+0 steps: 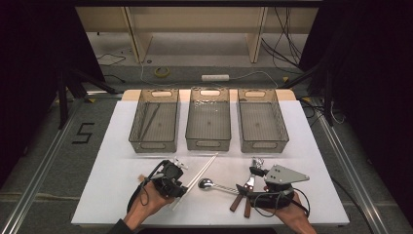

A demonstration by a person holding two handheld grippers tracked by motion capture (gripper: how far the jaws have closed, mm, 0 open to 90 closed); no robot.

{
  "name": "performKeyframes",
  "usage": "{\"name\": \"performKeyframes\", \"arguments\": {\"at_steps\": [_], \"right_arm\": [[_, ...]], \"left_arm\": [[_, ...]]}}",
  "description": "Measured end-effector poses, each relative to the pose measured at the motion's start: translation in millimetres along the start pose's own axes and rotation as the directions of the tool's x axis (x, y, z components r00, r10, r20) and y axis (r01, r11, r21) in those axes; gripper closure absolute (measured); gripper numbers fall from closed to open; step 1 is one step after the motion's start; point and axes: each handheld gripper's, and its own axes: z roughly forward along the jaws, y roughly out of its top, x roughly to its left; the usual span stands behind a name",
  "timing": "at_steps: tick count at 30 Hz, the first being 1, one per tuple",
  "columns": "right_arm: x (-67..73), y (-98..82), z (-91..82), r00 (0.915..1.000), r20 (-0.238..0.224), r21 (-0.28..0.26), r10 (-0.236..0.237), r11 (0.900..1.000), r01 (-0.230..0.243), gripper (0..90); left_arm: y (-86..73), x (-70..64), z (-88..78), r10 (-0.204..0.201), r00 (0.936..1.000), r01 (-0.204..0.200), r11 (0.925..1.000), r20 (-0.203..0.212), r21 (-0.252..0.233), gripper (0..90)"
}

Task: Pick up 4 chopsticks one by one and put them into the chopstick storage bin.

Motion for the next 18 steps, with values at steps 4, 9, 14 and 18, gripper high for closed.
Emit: {"name": "performKeyframes", "arguments": {"at_steps": [4,9,14,18], "right_arm": [[0.1,0.1,0.1,1.0000,-0.001,-0.001,-0.001,1.000,0.001,28.4],[0.1,0.1,0.2,1.0000,-0.001,-0.001,-0.002,1.000,0.002,28.4],[0.0,0.0,0.2,1.0000,0.000,0.000,-0.001,1.000,0.001,28.4],[0.0,0.1,0.2,1.0000,0.000,0.001,-0.001,1.000,0.001,28.4]], "left_arm": [[0.2,0.0,3.2,-0.007,1.0000,0.007,0.9999,0.002,0.011,70.2],[0.3,-0.5,5.3,-0.011,0.9999,0.012,0.9998,-0.004,0.017,73.4],[0.3,-2.9,8.0,-0.015,0.9999,0.016,0.9995,-0.006,0.029,75.5],[0.4,-3.7,8.9,-0.014,0.9997,0.015,0.9994,-0.020,0.030,77.6]]}}
